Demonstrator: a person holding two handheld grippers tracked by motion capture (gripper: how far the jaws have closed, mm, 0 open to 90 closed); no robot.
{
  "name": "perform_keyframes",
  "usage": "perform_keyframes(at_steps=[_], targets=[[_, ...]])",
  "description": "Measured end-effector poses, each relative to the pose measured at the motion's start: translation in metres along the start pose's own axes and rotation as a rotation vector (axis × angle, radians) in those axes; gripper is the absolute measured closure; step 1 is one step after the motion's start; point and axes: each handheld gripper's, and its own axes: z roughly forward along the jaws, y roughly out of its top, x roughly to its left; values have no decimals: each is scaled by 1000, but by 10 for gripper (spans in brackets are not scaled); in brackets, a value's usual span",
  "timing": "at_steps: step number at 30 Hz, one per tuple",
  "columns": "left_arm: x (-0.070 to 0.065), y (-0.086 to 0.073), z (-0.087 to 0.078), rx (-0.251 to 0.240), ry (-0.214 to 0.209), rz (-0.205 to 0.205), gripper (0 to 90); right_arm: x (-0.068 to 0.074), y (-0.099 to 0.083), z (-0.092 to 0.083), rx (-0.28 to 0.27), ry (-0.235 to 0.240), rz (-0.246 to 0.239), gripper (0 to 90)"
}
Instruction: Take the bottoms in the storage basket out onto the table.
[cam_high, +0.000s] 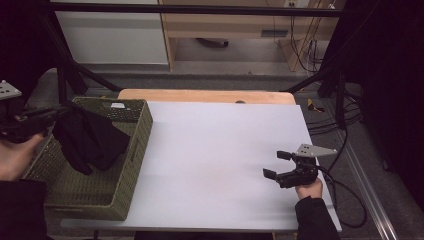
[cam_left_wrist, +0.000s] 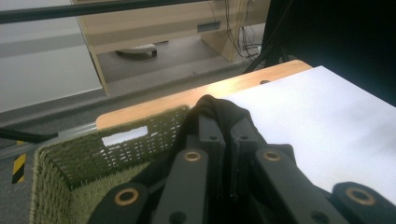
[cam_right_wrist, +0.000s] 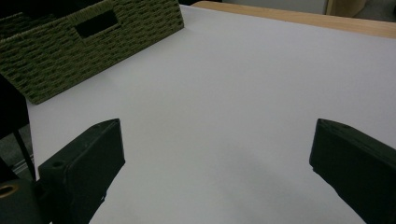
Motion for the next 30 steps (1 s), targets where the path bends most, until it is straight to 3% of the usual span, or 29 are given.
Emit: perform_keyframes(at_steps=[30], targets=[[-22,31,-9,-36,-32,71,866,0,0,0,0,-1,0,37]])
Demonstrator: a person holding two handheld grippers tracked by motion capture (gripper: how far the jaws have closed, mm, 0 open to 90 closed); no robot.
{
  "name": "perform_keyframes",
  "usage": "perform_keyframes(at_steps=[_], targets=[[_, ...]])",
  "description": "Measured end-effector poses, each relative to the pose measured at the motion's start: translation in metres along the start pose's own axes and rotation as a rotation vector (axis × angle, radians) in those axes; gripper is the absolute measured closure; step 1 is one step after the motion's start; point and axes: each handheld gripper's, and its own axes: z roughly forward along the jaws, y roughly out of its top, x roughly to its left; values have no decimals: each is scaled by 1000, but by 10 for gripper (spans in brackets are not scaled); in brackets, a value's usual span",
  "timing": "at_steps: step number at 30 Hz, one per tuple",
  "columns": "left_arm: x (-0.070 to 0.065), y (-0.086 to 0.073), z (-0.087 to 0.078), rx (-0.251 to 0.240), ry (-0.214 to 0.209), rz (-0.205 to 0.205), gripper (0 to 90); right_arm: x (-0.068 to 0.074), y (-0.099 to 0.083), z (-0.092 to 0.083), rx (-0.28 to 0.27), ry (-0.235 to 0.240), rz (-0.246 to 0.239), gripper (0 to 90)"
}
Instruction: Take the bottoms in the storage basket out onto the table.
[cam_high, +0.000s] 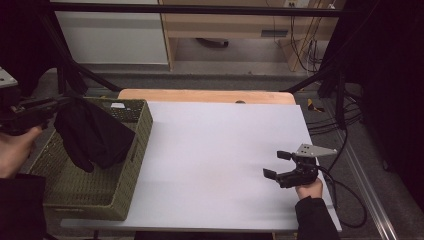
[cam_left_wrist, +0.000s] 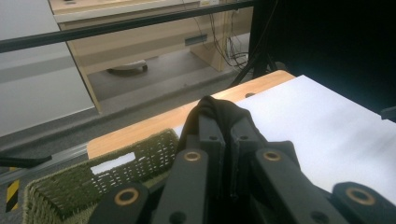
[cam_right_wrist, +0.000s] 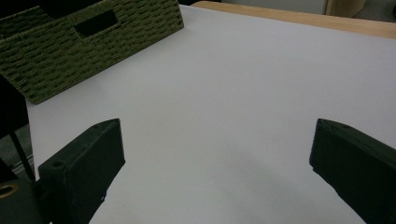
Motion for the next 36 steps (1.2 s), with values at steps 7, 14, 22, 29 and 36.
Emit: perform_keyframes(at_steps=[7,14,22,29,36], targets=[[-6,6,2,-3,-13,14,866,0,0,0,0,0,-1,37],[-15,15,4,-14,-36,20,866,0,0,0,0,0,0,37],[-23,22,10,-20,-57,31,867,0,0,1,3,0,1,38],[-30,29,17,-35,-75,47,866,0,0,0,3,-2,-2,37],[-40,36,23,-31,-98,58,867,0,0,0,3,0,-2,37]])
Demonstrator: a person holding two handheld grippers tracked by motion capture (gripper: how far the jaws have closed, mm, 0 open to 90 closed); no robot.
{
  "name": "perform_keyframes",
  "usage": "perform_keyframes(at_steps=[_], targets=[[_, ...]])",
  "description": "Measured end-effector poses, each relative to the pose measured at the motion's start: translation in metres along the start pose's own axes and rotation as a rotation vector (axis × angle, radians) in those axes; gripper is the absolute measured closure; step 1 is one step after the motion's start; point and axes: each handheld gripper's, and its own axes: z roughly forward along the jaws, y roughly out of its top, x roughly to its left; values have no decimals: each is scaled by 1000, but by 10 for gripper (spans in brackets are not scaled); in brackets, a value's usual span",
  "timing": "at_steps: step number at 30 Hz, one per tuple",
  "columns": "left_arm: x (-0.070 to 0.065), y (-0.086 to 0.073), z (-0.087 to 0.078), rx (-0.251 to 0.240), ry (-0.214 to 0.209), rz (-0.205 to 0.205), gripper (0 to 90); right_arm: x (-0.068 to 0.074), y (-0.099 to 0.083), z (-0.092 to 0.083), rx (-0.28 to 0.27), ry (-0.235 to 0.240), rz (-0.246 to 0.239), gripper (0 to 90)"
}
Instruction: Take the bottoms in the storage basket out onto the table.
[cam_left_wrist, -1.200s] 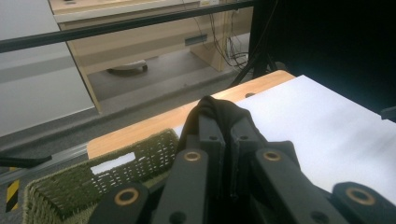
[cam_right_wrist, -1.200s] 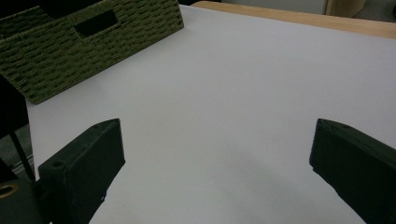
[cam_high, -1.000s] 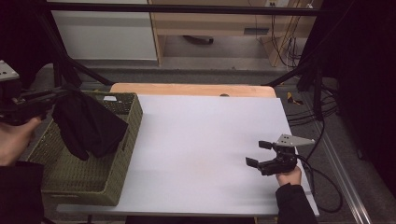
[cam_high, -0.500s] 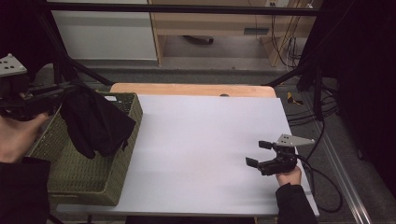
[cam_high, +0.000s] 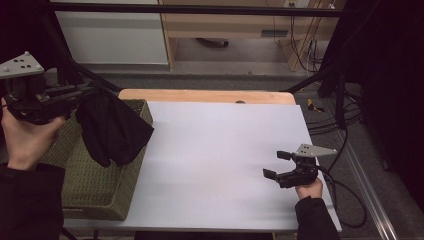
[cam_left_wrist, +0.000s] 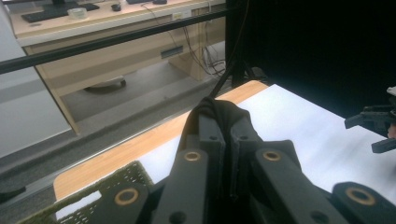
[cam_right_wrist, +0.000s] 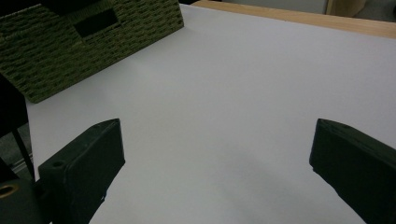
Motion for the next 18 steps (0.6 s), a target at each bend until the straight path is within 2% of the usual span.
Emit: perform_keyframes(at_steps=[18], targets=[[-22,17,24,-21,-63,20,867,0,0,-1,-3,3,0,37]])
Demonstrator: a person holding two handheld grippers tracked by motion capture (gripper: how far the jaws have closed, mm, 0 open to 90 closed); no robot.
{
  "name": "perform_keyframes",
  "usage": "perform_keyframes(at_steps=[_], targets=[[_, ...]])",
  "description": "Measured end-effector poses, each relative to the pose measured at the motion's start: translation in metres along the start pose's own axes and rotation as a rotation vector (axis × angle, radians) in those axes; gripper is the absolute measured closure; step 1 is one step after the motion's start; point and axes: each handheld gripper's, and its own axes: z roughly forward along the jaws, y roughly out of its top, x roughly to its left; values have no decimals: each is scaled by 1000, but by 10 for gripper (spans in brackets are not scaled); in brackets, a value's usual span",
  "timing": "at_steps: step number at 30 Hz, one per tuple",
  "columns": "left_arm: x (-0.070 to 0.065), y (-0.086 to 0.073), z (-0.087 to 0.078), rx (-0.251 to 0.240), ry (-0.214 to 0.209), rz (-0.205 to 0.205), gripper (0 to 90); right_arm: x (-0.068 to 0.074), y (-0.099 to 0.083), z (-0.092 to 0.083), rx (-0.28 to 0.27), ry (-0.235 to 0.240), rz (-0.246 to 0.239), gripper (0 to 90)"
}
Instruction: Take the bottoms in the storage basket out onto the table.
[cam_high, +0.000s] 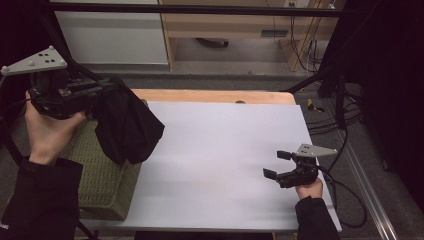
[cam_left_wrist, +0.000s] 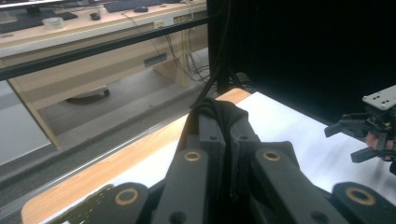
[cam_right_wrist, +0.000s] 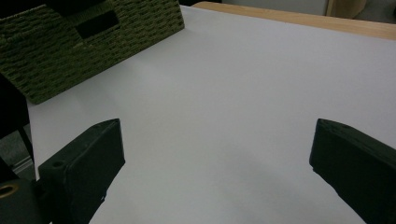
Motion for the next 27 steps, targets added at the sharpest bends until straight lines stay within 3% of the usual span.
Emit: perform_keyframes(at_steps=[17,27], targets=[[-25,18,16,-40,-74,19,868,0,0,1,2,0,-3,37],[-40,26,28,-39,-110,42,867,0,0,1,1,0,-3,37]])
